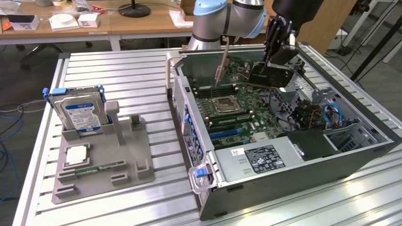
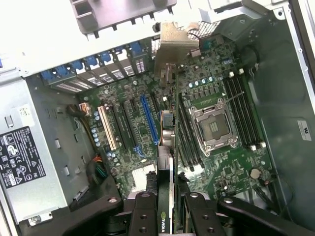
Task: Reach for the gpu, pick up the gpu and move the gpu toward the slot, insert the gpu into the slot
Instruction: 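Insert the gpu into the slot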
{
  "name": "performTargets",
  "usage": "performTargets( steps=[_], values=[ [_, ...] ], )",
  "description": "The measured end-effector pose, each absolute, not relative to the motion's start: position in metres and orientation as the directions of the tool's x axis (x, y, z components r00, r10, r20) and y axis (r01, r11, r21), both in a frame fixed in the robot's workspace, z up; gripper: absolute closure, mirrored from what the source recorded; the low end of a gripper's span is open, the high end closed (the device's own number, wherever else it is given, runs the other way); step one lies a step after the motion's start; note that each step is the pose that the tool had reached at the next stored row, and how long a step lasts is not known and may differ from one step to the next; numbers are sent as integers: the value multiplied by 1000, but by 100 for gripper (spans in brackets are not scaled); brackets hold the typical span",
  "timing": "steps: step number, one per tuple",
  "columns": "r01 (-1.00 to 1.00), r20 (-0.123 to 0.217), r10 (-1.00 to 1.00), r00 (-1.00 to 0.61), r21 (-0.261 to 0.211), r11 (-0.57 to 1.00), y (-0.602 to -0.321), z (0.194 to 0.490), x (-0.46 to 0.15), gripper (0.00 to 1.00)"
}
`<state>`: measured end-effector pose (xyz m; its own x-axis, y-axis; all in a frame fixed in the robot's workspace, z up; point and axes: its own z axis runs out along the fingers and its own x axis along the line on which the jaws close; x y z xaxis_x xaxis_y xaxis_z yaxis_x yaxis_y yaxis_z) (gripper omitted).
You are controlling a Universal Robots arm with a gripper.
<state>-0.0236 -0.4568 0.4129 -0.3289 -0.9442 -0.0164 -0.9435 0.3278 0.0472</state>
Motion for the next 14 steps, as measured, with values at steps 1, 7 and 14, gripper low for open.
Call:
performTargets(
  steps=[1, 7, 14],
  values=[
    [-945, -16, -946, -324, 47, 323, -457, 413, -24, 74],
    [-954, -17, -954, -298, 47, 297, -457, 413, -24, 74],
    [-962, -16, -963, -268, 47, 267, -457, 413, -24, 74]
  ],
)
